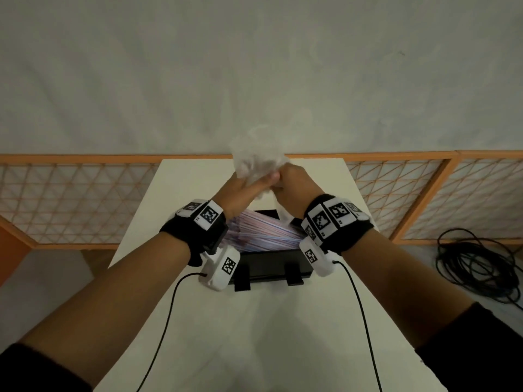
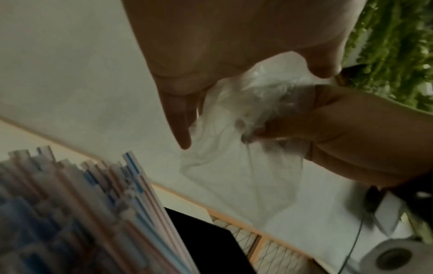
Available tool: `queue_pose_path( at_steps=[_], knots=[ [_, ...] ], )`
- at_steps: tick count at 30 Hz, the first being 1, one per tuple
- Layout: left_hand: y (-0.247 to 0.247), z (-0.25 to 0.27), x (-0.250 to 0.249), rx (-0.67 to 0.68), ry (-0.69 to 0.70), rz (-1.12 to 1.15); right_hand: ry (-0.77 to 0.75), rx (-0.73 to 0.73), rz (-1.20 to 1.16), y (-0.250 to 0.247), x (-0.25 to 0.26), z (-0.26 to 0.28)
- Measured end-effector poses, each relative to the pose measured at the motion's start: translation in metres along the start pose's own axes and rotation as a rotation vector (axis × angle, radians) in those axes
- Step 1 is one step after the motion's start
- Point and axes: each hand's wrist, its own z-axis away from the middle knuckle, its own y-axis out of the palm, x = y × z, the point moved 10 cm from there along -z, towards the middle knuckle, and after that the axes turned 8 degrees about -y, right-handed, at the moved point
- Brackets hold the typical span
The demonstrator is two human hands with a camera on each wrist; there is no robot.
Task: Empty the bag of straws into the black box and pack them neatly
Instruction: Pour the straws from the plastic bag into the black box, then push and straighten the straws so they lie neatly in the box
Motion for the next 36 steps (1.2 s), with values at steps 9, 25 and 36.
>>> queue_pose_path(
  at_steps=[9, 25, 36],
  knots=[
    [-0.084, 0.006, 0.006, -0.359, 0.054, 0.096, -0.196, -0.056, -0.304, 0.008, 0.010, 0.002],
    [-0.167, -0.003, 0.201, -0.589, -0.502, -0.430, 0.177, 0.325, -0.135, 0.109, -0.088, 0.041],
    [-0.108, -0.054, 0.207, -0.088, -0.343, -0.914, 0.265, 0.405, -0.165, 0.133, -0.093, 0.060]
  ],
)
